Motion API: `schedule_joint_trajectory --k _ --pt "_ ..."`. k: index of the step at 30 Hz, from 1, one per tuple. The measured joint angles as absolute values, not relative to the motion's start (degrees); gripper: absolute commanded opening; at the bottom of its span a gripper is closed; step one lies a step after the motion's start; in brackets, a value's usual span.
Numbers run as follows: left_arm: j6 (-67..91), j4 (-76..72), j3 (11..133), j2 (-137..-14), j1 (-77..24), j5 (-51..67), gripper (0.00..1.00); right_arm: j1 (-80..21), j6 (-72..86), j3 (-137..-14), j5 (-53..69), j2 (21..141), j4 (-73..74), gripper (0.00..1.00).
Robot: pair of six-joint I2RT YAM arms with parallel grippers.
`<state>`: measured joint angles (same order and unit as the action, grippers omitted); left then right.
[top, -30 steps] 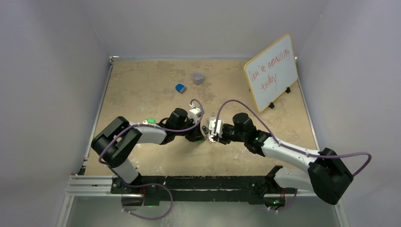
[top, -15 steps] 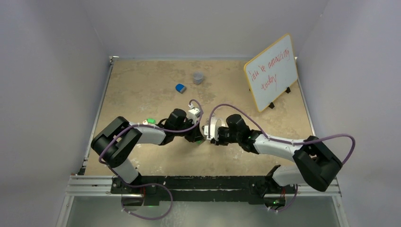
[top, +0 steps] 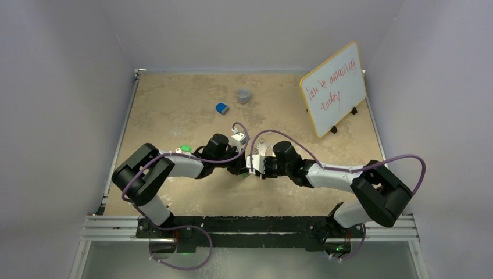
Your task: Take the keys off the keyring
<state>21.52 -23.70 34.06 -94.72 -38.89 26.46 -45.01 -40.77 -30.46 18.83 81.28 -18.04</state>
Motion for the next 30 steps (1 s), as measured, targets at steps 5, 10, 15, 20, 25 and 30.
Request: schedule_joint_trajectory --k 5,10,15,20,25,30 --pt "21.52 -23.97 33.93 -94.70 -38.89 26.48 0.00 -45.39 -41.47 -30.76 17.67 81.41 -18.59 0.24" --pt "21.52 -24.03 33.89 -94.70 -38.89 26.48 0.00 -46.15 -42.24 -31.16 17.47 82.17 -18.57 0.24" --pt "21.52 -24.03 33.89 -94.70 -38.89 26.50 0.00 -46.92 -42.74 -31.55 17.41 83.92 -18.31 0.22" --pt "21.54 -24.03 33.87 -94.67 -38.89 26.50 0.00 -47.24 -43.09 -32.23 16.93 85.14 -18.33 0.01" --pt "21.80 -23.92 33.85 -94.59 -38.70 26.46 0.00 -47.24 -42.94 -33.19 16.16 85.89 -18.33 0.00" --pt "22.04 -23.66 33.23 -93.89 -38.33 26.02 0.00 -47.24 -42.83 -33.17 16.16 85.30 -18.31 0.00"
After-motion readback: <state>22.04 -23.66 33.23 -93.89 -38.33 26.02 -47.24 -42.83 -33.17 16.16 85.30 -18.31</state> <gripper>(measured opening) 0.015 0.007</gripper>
